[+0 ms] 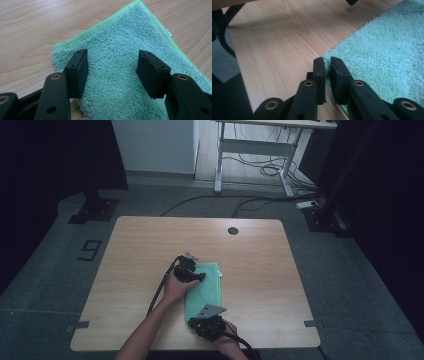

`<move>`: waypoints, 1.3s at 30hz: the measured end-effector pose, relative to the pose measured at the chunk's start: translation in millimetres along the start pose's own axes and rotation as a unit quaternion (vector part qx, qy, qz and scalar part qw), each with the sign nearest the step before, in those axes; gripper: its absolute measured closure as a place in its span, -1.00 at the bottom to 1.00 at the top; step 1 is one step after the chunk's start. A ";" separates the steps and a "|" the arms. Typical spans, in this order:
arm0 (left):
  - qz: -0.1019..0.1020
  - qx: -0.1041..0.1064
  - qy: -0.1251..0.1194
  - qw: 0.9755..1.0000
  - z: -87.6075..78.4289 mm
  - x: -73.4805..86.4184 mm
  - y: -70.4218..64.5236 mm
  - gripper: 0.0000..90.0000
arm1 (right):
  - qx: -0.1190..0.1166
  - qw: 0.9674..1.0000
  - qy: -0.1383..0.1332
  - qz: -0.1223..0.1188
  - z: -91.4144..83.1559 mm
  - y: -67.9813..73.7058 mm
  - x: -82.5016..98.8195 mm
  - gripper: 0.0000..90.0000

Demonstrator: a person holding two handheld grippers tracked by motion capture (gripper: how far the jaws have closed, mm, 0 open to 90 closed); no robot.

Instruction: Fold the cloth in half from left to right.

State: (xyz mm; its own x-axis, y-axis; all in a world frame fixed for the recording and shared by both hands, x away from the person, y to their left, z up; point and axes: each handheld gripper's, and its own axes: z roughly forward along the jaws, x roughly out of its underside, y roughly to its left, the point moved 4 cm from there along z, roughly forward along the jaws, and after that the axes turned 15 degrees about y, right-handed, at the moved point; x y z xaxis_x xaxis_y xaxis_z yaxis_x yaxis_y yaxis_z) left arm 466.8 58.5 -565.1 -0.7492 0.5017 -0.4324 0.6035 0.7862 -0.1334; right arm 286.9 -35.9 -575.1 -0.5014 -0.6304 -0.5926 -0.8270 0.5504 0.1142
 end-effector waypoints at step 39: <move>0.039 -0.024 -0.008 0.999 -1.4 11.4 -7.3 -0.03 | 0.052 0.998 0.005 0.042 -18.5 -63.5 13.5 0.19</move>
State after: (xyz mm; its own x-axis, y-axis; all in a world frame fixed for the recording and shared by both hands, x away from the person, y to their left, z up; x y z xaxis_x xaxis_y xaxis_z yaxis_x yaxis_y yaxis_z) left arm 453.5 59.0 -567.8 -0.6959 0.5566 -0.4538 0.6457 0.7615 -0.0563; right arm 327.9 -89.5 -575.6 -0.5712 -0.5846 -0.5762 -0.7508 0.6558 0.0791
